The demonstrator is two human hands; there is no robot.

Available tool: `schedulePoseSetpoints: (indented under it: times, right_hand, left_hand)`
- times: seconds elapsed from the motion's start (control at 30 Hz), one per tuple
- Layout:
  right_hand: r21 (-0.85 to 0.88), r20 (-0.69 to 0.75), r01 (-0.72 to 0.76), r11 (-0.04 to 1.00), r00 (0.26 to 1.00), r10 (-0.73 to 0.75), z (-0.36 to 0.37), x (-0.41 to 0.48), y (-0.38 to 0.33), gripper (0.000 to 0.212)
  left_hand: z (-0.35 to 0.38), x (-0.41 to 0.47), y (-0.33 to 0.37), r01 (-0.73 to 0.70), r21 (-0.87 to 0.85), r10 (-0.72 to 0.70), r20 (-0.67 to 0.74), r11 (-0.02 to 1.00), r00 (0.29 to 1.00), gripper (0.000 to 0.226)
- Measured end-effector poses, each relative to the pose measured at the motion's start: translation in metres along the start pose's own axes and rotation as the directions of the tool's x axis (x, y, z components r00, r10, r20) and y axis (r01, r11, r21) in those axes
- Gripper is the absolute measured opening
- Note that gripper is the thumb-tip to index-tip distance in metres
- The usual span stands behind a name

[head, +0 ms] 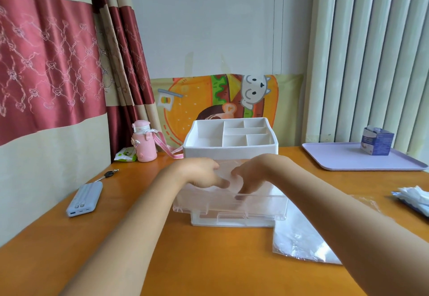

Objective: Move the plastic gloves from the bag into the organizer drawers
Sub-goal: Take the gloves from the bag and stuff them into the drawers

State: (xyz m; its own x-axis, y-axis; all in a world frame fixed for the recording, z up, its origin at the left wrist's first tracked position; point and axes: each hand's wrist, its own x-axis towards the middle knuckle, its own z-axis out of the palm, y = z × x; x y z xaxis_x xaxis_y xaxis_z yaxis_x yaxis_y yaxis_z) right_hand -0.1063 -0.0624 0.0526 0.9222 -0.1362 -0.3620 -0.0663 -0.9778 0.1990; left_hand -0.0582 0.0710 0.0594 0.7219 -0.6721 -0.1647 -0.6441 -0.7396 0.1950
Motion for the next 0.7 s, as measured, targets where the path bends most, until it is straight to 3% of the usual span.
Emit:
schedulePoseSetpoints:
  times: [0.13,0.27,0.37,0.43,0.5,0.57,0.63,0.7]
  right_hand:
    - [-0.057,-0.013,-0.023,0.998,1.000,0.022,-0.004,0.007,0.000,0.077]
    - [-0.003,-0.071,0.032,0.999,0.997,-0.032,-0.007,-0.015,0.004,0.078]
    - [0.177,-0.190,0.097,0.979,0.980,-0.063,-0.008,-0.047,0.019,0.073]
    - [0.346,-0.299,0.188,0.919,0.951,-0.082,-0.008,-0.074,0.033,0.059]
    - [0.452,-0.455,0.283,0.846,0.889,-0.055,-0.004,-0.100,0.047,0.043]
    - [0.497,-0.589,0.341,0.798,0.808,0.022,0.005,-0.120,0.064,0.027]
    - [0.543,-0.648,0.327,0.773,0.749,0.139,0.020,-0.133,0.080,0.022]
    - [0.574,-0.652,0.229,0.786,0.708,0.271,0.040,-0.136,0.096,0.035]
  left_hand:
    - [-0.002,-0.002,0.004,0.062,-0.034,-0.059,0.074,0.997,0.996,0.053]
    - [-0.007,-0.009,0.008,0.084,-0.062,-0.080,0.075,0.994,0.994,0.046]
    - [-0.011,-0.020,0.011,0.062,-0.053,-0.063,-0.018,0.997,0.998,0.041]
    - [-0.011,-0.026,0.013,-0.013,-0.166,-0.016,-0.171,0.986,0.985,0.032]
    - [-0.007,-0.032,0.021,-0.174,-0.320,0.025,-0.420,0.931,0.907,0.021]
    - [0.002,-0.039,0.040,-0.381,-0.359,0.064,-0.651,0.852,0.756,0.016]
    - [0.019,-0.044,0.066,-0.569,-0.366,0.138,-0.742,0.736,0.656,0.023]
    - [0.043,-0.044,0.092,-0.656,-0.361,0.224,-0.741,0.663,0.633,0.032]
